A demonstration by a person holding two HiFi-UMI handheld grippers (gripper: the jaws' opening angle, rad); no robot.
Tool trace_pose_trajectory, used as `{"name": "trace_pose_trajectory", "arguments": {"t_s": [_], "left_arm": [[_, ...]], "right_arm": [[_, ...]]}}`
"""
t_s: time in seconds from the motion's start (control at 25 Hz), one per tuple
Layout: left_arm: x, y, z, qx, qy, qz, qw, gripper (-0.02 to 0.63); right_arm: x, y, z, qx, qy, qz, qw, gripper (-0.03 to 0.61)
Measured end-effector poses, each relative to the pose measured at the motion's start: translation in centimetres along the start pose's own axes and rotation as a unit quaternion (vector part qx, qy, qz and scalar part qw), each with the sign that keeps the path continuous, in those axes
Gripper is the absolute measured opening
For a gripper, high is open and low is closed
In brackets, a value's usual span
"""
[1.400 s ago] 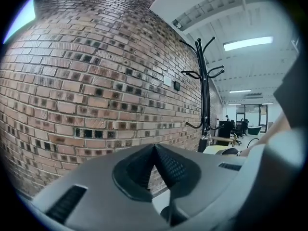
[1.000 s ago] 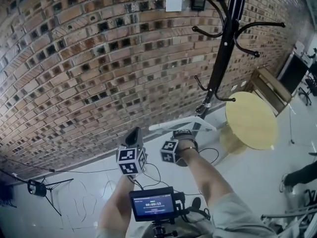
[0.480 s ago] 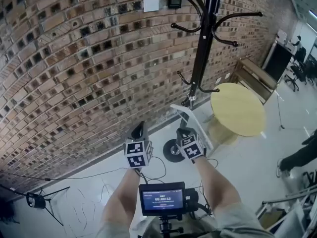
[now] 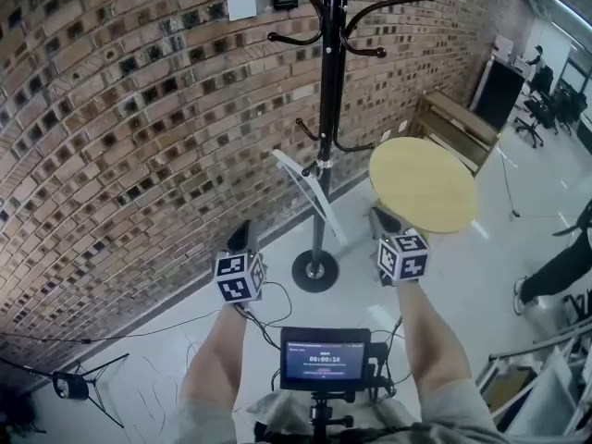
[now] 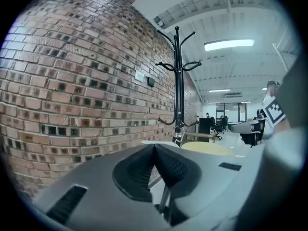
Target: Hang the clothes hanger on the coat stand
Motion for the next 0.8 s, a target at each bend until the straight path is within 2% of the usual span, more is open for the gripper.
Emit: {"name": "trace_pose_trajectory", "arguments": {"t_s": [0.08,0.24,0.4,0.6,0.8], "left_arm": [[-0.5,0.5,3.0,-0.013,-0.035,-0.008,0.9993,0.009],[-2.1,3.5,11.3,-0.031,-0.112,-0.025,0.9929,0.009],[-3.9,6.3,16.2,-0.068,-0.150,-0.040,0.9855,0.009],[-3.6,9.6,15.9,-0.060,-0.144,-0.030,0.9873,0.009],[-3.1,11.8,12.5,-0.049,-0.101,-0.023,0.9934,0.009]], "right_arm": [[-1.9,2.4,-0.7,-0.010,0.003,0.015,1.000,0.000],[-6.2,5.2,-2.1,-0.031,0.018,0.030,0.999,0.000],[-9.8,6.5,-0.3,-0.007,0.019,0.038,0.999,0.000],[-12.1,9.1,3.0,0.019,-0.002,0.043,0.999,0.000],[-14.1,11.1,2.7,0.030,0.009,0.049,0.998,0.000]]}}
Point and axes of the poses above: the fingertips, and each gripper's own axes: x forward along the fingers, y to its right, z out of its underside, the point moved 6 cm from there along -x, backward along the fingers, and after that the axes turned 1 degree about -x, right-handed, at the moved point
